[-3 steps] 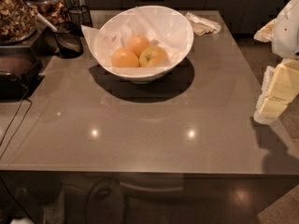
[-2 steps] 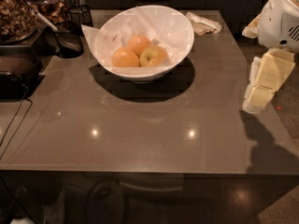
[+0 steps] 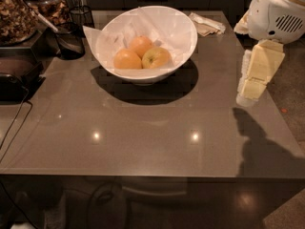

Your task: Pick orange from white bowl

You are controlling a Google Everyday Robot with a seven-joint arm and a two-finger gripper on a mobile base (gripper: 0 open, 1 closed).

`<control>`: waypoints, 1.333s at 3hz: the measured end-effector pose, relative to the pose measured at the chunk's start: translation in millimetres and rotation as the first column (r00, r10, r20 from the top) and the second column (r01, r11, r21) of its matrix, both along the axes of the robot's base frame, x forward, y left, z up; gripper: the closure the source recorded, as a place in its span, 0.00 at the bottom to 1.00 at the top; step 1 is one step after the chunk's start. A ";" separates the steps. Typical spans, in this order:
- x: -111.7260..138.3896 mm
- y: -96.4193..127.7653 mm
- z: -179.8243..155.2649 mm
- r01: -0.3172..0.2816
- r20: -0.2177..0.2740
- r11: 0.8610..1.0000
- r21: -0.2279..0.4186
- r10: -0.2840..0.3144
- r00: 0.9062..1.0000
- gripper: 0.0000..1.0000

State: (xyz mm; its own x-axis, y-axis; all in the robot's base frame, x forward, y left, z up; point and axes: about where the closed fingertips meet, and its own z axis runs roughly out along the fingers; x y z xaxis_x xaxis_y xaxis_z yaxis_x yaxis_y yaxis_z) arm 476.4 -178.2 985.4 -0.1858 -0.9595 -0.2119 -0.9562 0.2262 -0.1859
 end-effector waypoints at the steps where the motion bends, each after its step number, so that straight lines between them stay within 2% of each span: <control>1: 8.9 -1.3 -0.6 0.028 0.006 0.999 0.028 -0.028 1.000 0.00; 2: 33.8 14.2 -0.8 0.060 -0.038 0.993 0.100 -0.056 0.998 0.00; 3: 79.6 41.8 16.5 0.079 -0.045 0.983 0.167 -0.072 0.996 0.00; 4: 107.0 70.0 33.3 0.039 -0.017 0.975 0.217 -0.036 0.999 0.00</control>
Offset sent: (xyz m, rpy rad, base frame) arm 0.0848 0.0454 0.0395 0.2524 0.0690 -0.0972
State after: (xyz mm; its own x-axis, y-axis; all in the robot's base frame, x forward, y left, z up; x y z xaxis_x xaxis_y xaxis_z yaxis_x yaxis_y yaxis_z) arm 583.5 -108.2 1018.7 -0.2245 -0.8831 -0.4120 -0.9484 0.2952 -0.1159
